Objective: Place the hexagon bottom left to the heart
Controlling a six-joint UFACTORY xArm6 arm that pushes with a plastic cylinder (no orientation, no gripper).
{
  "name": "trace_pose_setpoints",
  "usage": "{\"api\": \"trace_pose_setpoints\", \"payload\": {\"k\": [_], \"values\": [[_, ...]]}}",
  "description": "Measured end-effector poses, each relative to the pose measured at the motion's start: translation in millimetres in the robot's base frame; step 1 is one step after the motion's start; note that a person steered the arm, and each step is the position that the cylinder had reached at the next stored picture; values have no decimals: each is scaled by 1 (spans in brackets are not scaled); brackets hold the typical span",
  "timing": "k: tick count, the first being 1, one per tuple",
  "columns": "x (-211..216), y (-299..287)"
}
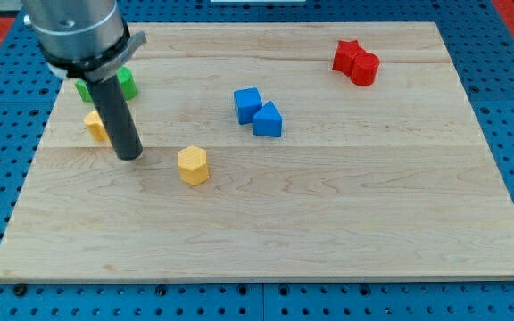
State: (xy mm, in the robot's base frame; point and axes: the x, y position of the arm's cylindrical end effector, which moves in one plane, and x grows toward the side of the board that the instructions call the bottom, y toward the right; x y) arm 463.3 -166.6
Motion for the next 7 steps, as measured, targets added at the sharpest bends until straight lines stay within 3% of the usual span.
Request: {"api": "trace_pose_setpoints", "payload": {"k": [1, 2, 3, 5, 6, 7], "values": [[-26, -37], [-68, -37], [-63, -30], [-32, 164], [3, 154], [9, 102]]}}
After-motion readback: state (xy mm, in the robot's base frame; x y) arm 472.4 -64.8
